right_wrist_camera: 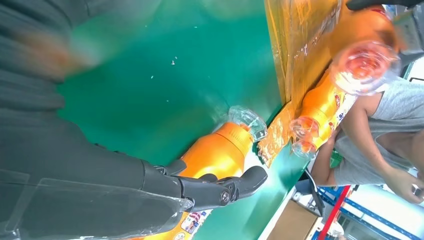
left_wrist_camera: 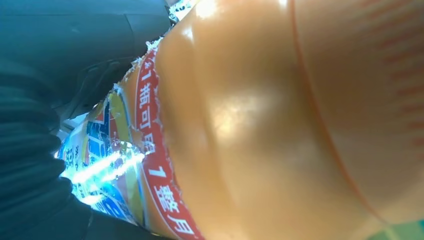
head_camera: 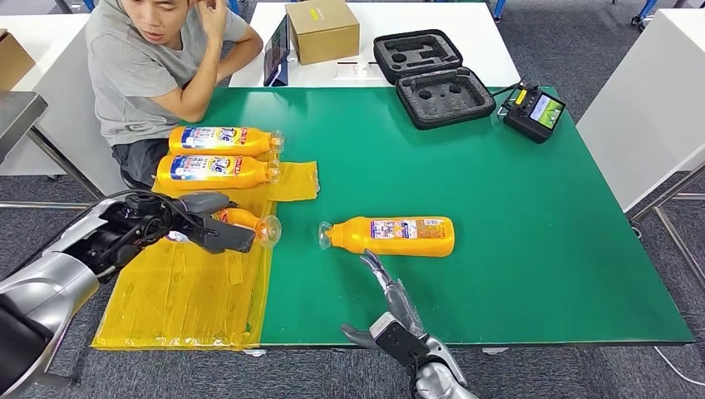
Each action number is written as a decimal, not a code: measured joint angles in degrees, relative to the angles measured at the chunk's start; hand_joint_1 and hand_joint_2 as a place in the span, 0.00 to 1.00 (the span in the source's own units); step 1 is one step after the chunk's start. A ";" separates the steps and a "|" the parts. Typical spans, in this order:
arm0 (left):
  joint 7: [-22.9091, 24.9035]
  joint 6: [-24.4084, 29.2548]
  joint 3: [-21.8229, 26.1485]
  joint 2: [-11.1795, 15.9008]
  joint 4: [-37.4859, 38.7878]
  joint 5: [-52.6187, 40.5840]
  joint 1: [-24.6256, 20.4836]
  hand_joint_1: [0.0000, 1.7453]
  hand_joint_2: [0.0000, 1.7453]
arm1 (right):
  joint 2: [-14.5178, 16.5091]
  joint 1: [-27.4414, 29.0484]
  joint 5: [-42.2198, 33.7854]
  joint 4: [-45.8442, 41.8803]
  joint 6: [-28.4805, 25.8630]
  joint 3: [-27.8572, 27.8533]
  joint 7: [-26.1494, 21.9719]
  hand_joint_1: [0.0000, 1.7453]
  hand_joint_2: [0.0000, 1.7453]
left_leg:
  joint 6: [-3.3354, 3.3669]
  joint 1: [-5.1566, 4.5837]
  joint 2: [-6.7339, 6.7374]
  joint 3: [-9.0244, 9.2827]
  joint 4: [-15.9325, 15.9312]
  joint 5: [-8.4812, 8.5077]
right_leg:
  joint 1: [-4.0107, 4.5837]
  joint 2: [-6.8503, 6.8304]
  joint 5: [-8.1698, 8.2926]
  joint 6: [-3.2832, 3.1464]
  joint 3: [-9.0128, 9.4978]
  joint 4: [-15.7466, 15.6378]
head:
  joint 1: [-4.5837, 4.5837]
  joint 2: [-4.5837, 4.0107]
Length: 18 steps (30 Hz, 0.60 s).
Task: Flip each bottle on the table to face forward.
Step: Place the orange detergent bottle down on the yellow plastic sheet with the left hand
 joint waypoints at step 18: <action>-0.60 6.11 -5.06 -2.81 7.22 0.24 1.60 1.00 1.00 | 0.02 -0.07 0.32 0.02 0.13 0.72 0.00 0.00 1.00 | -0.01 -0.01 0.01 0.56 -0.05 -0.01 | 0.01 0.00 0.00 -0.01 0.59 -0.03 | -0.01 0.00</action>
